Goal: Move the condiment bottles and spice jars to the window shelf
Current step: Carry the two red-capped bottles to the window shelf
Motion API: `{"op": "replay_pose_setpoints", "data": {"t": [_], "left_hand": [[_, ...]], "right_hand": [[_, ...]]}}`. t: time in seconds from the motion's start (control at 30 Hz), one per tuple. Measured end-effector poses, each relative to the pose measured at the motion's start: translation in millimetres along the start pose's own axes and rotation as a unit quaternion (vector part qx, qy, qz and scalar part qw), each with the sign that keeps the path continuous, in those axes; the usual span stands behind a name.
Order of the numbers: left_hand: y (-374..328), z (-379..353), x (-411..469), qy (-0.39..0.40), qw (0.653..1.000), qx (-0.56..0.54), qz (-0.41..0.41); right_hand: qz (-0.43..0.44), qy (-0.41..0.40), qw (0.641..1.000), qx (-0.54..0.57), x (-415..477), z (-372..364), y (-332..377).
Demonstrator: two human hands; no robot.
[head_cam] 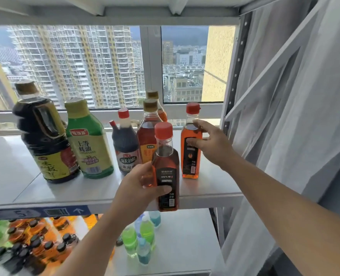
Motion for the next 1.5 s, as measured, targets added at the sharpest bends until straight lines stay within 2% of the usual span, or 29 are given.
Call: {"op": "replay_pose_setpoints", "data": {"t": [0.23, 0.47, 0.63, 0.67, 0.77, 0.83, 1.2, 1.3, 1.5], "left_hand": [[2.0, -3.7, -3.2, -0.017, 1.000, 0.012, 0.010], [-1.5, -11.1, -6.5, -0.029, 0.999, 0.023, 0.007], [-5.1, -21.0, -4.2, -0.035, 0.999, 0.037, -0.006], [-6.3, -23.3, -2.8, -0.036, 0.999, 0.035, -0.008], [-10.3, -31.0, 1.2, -0.036, 0.999, 0.016, -0.017], [-12.0, -36.6, 4.3, -0.030, 0.999, 0.020, -0.024], [-12.5, -55.1, 14.8, -0.016, 0.998, 0.059, -0.012], [-13.7, -51.4, 13.5, -0.029, 0.993, 0.116, -0.007], [-8.2, -40.7, 11.3, -0.069, 0.990, 0.126, 0.007]], "right_hand": [[0.021, 0.040, 0.999, 0.002, 27.7, -14.9, -3.3], [-0.017, 0.098, 0.994, 0.036, 27.6, -15.0, -14.7], [0.004, -0.018, 0.998, 0.055, -37.7, -3.4, -31.7], [0.015, -0.001, 0.998, 0.058, -51.3, -1.9, -37.3], [0.036, 0.131, 0.989, 0.053, -80.4, -3.0, -48.9], [0.040, 0.170, 0.984, 0.016, -88.7, -9.1, -51.9], [0.003, 0.140, 0.986, 0.092, -80.9, -25.3, -50.9], [0.000, 0.140, 0.985, 0.098, -77.1, -32.0, -53.1], [-0.012, 0.134, 0.986, 0.102, -68.5, -41.2, -55.3]]}}
Point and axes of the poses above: each hand's wrist, its own x-axis towards the middle knuckle, its own z-axis out of the back of the hand, y = z × x, the point moved 1 cm from there along x, towards the middle knuckle, and after that the axes turned 12 degrees about -x, right-handed, at the moved point
